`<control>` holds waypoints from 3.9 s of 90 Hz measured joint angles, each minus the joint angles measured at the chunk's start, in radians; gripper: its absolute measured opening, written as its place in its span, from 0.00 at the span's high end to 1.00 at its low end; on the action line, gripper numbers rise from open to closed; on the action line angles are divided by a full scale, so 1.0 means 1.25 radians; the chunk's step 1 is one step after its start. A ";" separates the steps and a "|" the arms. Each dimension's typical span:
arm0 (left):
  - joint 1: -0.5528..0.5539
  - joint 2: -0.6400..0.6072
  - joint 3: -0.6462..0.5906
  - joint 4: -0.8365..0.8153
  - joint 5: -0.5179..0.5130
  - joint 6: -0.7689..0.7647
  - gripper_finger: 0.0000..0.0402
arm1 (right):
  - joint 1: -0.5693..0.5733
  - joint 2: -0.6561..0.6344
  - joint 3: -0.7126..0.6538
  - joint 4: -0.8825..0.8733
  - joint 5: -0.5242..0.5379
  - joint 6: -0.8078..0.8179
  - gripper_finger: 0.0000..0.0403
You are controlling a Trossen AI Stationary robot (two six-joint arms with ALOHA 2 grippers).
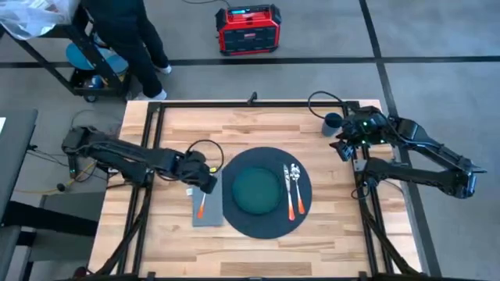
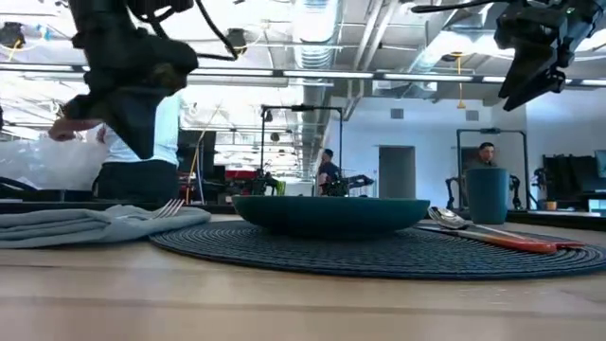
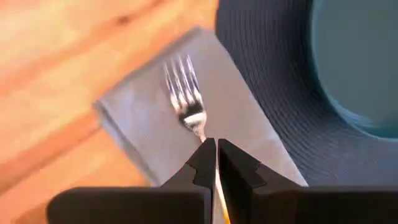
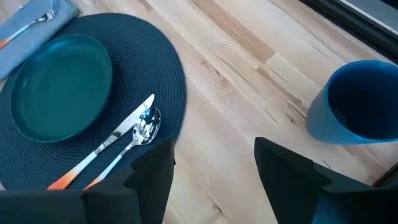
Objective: Set table place
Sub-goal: Adjust the gray table napkin on the table, then move the blue cup on the top right of the blue placemat
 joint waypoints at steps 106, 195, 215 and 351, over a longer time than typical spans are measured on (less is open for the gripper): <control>0.163 0.047 -0.161 0.145 0.098 0.125 1.00 | 0.000 0.025 0.000 0.039 -0.003 0.041 0.48; 0.203 -0.019 0.170 0.414 0.046 0.434 0.78 | -0.270 0.416 0.193 -0.073 0.041 -0.315 0.35; 0.158 0.012 0.171 0.543 0.048 0.402 0.61 | -0.289 0.509 0.196 -0.070 0.044 -0.331 0.35; 0.090 0.048 0.171 0.604 0.045 0.369 0.58 | 0.090 0.609 0.063 0.132 -0.023 -0.125 0.99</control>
